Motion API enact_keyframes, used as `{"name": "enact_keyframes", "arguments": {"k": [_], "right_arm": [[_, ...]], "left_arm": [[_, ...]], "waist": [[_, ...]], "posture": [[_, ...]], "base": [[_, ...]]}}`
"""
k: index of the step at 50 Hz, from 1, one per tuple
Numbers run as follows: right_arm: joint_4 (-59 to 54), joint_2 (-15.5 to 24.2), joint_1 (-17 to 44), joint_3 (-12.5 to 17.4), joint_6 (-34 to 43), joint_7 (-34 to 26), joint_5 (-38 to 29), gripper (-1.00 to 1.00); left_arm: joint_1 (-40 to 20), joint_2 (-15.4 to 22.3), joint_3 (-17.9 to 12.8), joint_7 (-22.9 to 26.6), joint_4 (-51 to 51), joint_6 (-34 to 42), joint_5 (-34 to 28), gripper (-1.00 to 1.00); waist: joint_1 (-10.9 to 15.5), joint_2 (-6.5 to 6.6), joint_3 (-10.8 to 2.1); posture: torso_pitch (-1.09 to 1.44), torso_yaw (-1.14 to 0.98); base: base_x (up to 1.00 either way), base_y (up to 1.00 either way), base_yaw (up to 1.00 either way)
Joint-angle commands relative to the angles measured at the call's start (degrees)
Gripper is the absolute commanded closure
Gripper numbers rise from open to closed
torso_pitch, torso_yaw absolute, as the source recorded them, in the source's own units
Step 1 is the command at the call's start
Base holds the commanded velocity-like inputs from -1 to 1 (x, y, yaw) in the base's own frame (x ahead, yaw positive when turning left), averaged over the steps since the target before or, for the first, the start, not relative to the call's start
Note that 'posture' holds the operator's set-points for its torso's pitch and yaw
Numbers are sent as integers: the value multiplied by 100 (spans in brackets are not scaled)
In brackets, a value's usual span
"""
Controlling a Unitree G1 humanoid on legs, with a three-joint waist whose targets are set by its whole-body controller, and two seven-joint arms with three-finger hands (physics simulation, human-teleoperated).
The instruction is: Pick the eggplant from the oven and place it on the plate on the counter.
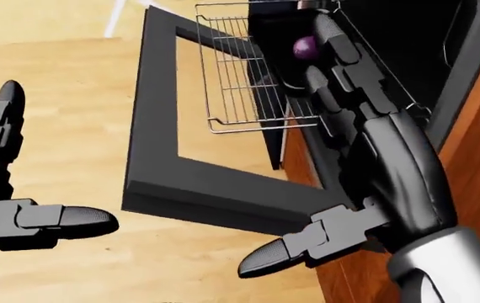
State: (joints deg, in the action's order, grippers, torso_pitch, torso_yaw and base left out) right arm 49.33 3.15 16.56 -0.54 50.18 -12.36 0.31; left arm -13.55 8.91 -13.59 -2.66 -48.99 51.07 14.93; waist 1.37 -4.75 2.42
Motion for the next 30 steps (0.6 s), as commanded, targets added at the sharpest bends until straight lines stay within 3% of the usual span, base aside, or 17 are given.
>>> {"name": "enact_keyframes", "arguments": {"k": [1, 2, 4, 6, 9, 11, 13, 14, 16, 19, 22, 24, 25, 26, 30], "right_arm": [[138, 31, 97, 77, -106, 33, 16, -100], [155, 47, 111, 103, -75, 42, 26, -100], [119, 79, 136, 187, -93, 50, 65, -100], [-8, 152, 165, 255, -238, 105, -16, -100], [-232, 167, 282, 502, -298, 236, 95, -100], [-304, 254, 315, 510, -298, 321, 59, -100], [-327, 280, 401, 540, -227, 380, 76, -100], [-325, 287, 438, 540, -196, 401, 87, -100], [-284, 289, 484, 539, -121, 437, 128, -100], [-305, 304, 480, 519, -162, 487, 190, -100], [-308, 303, 463, 498, -191, 492, 204, -100], [-329, 296, 458, 474, -215, 499, 204, -100], [-327, 293, 458, 463, -214, 500, 205, -100], [-295, 286, 468, 449, -176, 509, 205, -100], [-327, 279, 451, 431, -228, 497, 201, -100]], "left_arm": [[-76, 7, 30, 15, -146, -64, 3, -100], [-70, 2, 64, 25, -134, -74, -22, -100], [-20, -16, 98, 57, -187, -57, -58, -100], [-36, -56, 249, 75, -25, -191, -197, -100], [-85, -79, 301, 122, 49, -214, -300, -100], [-138, -79, 295, 145, 74, -183, -341, -100], [-196, -71, 299, 148, 40, -89, -368, -100], [-246, -65, 288, 152, 54, -58, -370, -100], [-266, -63, 292, 173, 98, -91, -390, -100], [-268, -81, 289, 170, 26, -22, -388, -100], [-219, -91, 315, 208, 123, -168, -423, -100], [-248, -93, 285, 208, 115, -129, -407, -100], [-246, -92, 290, 213, 122, -144, -408, -100], [-258, -90, 285, 207, 77, -94, -397, -100], [-254, -92, 282, 204, 67, -87, -391, -100]], "waist": [[-56, -201, -177], [-54, 90, -61], [-10, 8, -92], [-95, 98, -129], [-136, 289, -70], [-197, 470, -54], [-251, 811, -154], [-221, 691, -180], [-187, 704, -10], [-147, 586, -14], [-80, 332, 49], [-76, 12, -34], [-121, 181, 77], [-46, 199, 117], [-89, 379, 9]], "posture": [[0, 0], [0, 0], [0, 0], [0, 0], [0, 0], [0, 0], [0, 0], [0, 0], [0, 0], [0, 0], [0, 0], [0, 0], [0, 0], [0, 0], [0, 0]], "base": [[0, 0, 100], [0, 0, 100], [0, 0, 100], [0, 0, 70], [0, 0, 0], [0, 0, 0], [0, 0, 0], [16, 0, 0], [24, 0, 0], [26, -1, 0], [38, -2, 0], [47, -7, 0], [49, -10, 0], [49, -10, 0], [50, -11, 0]]}}
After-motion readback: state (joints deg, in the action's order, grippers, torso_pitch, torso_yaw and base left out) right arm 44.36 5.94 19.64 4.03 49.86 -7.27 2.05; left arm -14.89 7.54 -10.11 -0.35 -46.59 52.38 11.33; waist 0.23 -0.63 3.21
